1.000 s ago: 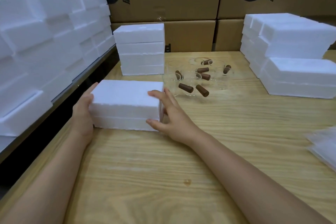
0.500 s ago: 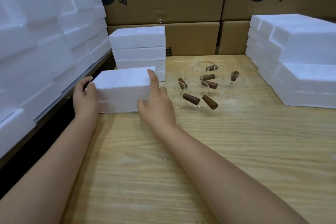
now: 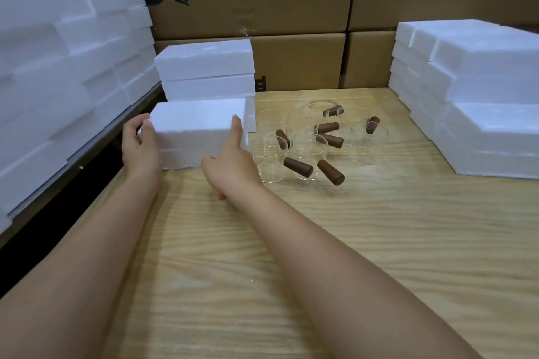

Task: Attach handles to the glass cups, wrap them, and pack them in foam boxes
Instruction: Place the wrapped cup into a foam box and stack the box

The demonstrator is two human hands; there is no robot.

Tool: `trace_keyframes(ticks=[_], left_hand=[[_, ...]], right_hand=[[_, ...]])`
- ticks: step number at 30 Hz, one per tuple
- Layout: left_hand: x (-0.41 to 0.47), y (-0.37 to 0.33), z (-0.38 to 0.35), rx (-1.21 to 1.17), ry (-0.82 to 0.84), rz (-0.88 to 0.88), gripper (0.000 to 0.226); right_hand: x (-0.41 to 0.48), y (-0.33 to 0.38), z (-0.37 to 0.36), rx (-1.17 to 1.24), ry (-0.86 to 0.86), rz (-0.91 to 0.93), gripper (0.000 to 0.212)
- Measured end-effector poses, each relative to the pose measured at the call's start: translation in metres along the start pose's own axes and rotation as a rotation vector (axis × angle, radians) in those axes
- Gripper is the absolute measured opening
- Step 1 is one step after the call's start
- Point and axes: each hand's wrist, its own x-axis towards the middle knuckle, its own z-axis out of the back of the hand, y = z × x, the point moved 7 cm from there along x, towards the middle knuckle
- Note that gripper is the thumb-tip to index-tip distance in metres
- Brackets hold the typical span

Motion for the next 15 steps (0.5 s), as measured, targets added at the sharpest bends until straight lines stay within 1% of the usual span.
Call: trace_keyframes(ticks=[5,8,12,15], left_hand=[[0.005,0.001,0.001,0.093,0.027,0.003,0.030],[0.002,-0.003,0.000,0.170,0.067,-0.022,0.031],[-0.006,-0.015,0.001,0.171,0.105,-0.162,0.049],[-0.014,-0.012,0.002,0.227,0.170,-0.266,0.078]], right_hand=[[0.008,0.004,-0.001,0.003,0.030,-0.019,0.083],[0.009,0.007,0.002,0.106,0.030,-0.038,0.081],[-0.004,0.008,0.006,0.174,-0.051,0.061,0.081],[-0.019,0.007,0.007,0.097,-0.130,0.160,0.076]])
